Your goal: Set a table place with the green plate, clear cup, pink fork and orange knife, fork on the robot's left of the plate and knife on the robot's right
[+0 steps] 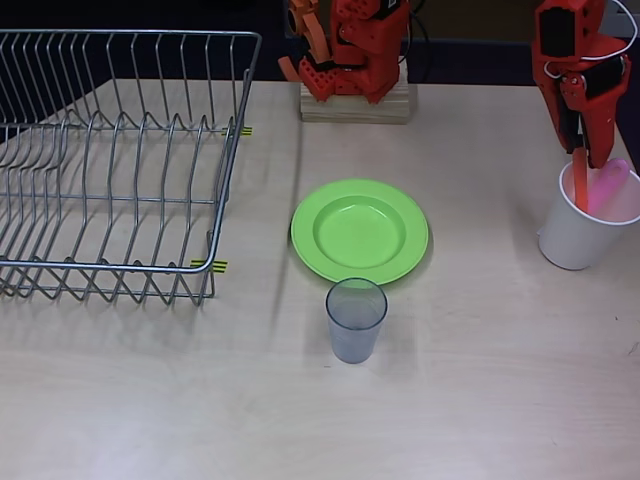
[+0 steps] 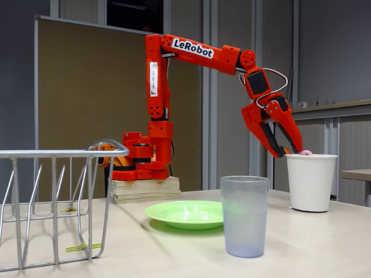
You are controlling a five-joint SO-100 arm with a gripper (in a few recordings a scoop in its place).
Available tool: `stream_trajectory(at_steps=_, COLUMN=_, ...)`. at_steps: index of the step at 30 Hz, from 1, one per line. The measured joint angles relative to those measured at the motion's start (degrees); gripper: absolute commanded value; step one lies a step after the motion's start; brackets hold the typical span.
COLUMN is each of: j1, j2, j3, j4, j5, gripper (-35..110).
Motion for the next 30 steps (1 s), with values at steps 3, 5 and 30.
stream_trajectory(at_steps=3, j1=0.88, j2=-0.97, j3=0.00, j4=-0.97, j5=-0.53, gripper=6)
stream_trajectory(at_steps=5, j1=0.97, j2=-0.97, j3=0.00, j4=-1.14, j5=-0.62, gripper=6)
stream_trajectory(at_steps=30, j1=2.02, j2=-0.97, j3=-5.54, j4=3.96, j5=-8.26, gripper=0)
